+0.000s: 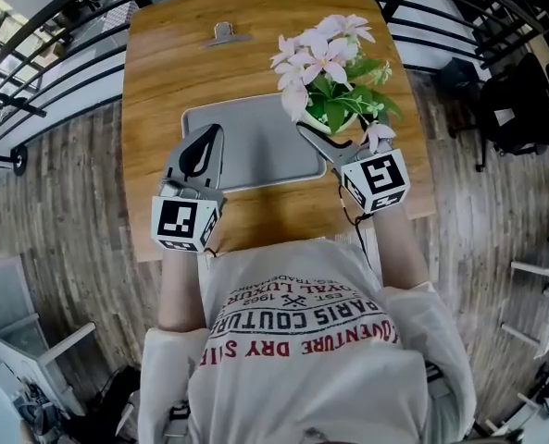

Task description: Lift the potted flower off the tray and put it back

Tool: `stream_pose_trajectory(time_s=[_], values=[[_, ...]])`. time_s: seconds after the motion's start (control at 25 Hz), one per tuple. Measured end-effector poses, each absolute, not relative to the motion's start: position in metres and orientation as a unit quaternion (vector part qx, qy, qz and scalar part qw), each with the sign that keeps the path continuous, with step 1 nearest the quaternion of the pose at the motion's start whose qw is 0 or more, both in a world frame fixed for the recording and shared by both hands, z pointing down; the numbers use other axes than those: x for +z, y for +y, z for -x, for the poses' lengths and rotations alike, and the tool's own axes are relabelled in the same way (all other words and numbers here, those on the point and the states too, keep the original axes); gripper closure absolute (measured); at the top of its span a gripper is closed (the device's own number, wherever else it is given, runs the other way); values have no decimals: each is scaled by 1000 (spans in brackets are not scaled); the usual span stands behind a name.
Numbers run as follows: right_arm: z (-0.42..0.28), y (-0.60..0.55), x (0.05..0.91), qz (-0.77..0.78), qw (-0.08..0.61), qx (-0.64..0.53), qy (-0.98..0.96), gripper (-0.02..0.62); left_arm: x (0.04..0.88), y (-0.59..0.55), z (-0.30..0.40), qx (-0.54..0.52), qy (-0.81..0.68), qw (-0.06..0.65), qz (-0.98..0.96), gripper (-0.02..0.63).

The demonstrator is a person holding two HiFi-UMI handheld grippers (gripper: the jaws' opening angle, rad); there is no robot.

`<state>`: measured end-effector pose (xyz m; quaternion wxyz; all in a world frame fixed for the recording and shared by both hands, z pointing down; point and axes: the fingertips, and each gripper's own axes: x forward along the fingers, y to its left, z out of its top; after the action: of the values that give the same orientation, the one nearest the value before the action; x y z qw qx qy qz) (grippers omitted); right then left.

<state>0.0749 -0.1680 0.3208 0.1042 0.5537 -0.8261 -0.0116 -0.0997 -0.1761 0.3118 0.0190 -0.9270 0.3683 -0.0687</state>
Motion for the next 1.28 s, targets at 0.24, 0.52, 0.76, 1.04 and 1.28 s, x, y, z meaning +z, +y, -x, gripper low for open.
stream_pose_trajectory(time_s=[0.24,0.52,0.76,1.04,1.28], values=[[-71,-169,332,-533,117,-8,-838,107,316,-173,100,-73,382,10,921,594],[-47,-183,372,-472,136,12,-871,107,344,-171,107,-89,398,-23,913,594],[9,-195,427,-411,165,36,-896,107,385,-164,150,-112,427,-56,895,594],[39,-211,484,-349,204,65,-912,107,416,-165,159,-140,446,-88,880,594],[33,-219,527,-304,223,83,-923,107,433,-170,138,-147,468,-107,865,594]])
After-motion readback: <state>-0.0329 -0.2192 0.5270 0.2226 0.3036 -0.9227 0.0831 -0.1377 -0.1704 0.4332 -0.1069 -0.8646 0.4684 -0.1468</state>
